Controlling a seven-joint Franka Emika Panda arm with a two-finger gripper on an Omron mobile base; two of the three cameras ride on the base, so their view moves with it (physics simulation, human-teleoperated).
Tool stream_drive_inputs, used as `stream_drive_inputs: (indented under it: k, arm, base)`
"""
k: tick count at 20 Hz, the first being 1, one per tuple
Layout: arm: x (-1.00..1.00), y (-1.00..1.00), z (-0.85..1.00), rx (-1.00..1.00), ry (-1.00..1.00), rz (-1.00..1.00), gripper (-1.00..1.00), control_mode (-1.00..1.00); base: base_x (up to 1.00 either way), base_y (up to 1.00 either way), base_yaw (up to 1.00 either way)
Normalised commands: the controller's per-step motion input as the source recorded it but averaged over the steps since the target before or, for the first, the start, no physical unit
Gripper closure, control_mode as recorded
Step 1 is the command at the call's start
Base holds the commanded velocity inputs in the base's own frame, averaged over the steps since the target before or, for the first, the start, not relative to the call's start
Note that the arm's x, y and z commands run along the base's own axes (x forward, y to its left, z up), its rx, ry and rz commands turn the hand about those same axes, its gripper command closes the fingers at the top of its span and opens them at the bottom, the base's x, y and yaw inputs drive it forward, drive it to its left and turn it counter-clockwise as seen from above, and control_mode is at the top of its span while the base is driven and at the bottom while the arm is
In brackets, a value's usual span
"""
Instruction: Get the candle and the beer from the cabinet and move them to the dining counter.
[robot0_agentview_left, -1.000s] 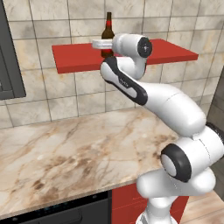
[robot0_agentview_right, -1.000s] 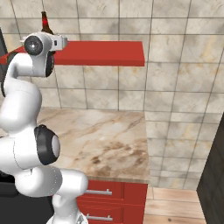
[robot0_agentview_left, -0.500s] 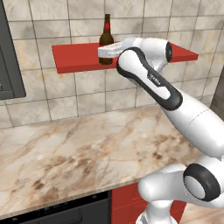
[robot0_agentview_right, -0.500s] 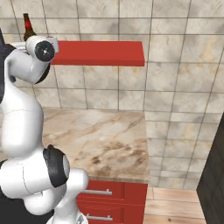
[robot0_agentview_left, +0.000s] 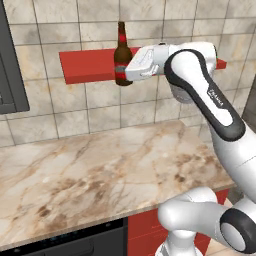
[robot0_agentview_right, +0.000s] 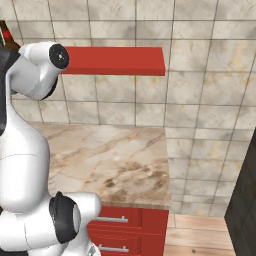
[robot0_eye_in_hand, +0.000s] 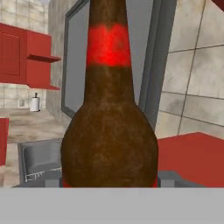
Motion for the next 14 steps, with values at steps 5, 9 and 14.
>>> stream_drive_inputs:
  k: [5, 9, 14]
  arm:
    - [-1.0, 0.0, 0.08, -0.09, 0.0, 0.24, 1.0, -1.0]
    - [-1.0, 0.0, 0.0, -0.02, -0.03, 0.11, 1.0, -1.0]
    - [-1.0, -0.05, -0.13, 0.0, -0.01, 0.02, 1.0, -1.0]
  base:
    - [0.0, 0.0, 0.0]
    - [0.0, 0.0, 0.0]
    - [0.0, 0.0, 0.0]
